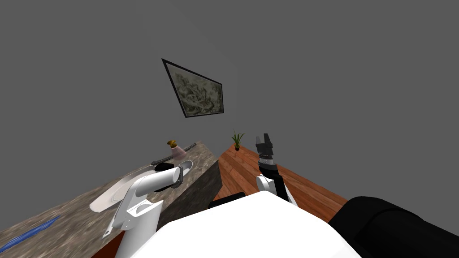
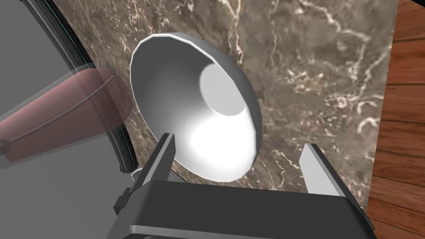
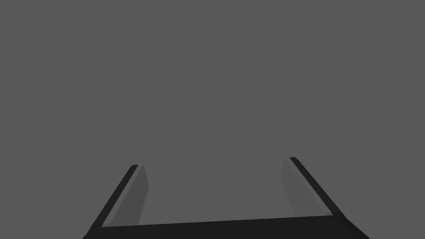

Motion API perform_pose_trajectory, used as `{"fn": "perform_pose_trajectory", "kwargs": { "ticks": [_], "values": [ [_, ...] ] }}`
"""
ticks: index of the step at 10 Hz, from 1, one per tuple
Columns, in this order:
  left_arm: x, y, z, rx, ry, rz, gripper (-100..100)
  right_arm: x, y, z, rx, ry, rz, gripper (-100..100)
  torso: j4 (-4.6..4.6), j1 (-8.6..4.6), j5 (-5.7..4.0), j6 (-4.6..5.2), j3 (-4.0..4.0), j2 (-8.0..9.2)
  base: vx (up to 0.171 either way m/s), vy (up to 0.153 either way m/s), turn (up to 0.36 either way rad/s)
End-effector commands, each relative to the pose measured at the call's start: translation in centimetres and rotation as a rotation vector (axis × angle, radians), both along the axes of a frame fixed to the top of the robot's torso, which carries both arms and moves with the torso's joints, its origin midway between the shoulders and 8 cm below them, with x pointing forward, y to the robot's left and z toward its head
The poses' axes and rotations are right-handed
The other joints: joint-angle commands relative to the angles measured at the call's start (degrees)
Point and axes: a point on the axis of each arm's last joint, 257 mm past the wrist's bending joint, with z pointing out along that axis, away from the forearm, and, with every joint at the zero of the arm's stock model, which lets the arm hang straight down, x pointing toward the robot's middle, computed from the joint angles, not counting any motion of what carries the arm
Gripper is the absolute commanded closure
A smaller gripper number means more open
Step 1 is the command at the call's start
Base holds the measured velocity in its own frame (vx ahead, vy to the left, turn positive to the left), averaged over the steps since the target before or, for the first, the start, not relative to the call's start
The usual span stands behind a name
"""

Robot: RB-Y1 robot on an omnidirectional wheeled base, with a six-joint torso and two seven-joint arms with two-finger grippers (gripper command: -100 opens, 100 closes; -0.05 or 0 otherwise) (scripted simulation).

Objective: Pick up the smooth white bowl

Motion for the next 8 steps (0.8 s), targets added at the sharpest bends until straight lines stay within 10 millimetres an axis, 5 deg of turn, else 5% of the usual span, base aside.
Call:
{"fn": "perform_pose_trajectory", "kwargs": {
  "ticks": [1,2,3,7,8],
  "values": [
    [0.0,0.0,0.0,0.0,0.0,0.0,-100,0.0,0.0,0.0,0.0,0.0,0.0,0,0.0,0.0,0.0,0.0,0.0,0.0,0.01,0.026,-0.005],
    [-0.2,0.0,-0.1,-0.002,0.006,0.002,0,0.0,0.0,0.0,0.0,0.0,0.0,0,0.01,-0.11,-0.02,0.01,0.02,0.04,0.002,0.005,0.0],
    [0.3,0.1,-0.8,-0.001,0.005,-0.001,-100,0.0,0.0,0.0,0.0,0.0,0.0,0,0.02,-0.19,-0.04,0.01,0.04,0.07,0.006,0.004,0.017],
    [0.7,0.3,-1.6,-0.001,0.005,-0.003,-100,0.0,0.0,0.0,0.0,0.0,0.0,0,0.02,-0.23,-0.05,0.01,0.04,0.07,0.005,0.001,0.008],
    [0.7,0.3,-1.6,0.0,0.004,-0.004,100,0.0,0.0,0.0,0.0,0.0,0.0,0,0.02,-0.24,-0.06,0.01,0.05,0.08,0.0,0.0,0.0]
  ]
}}
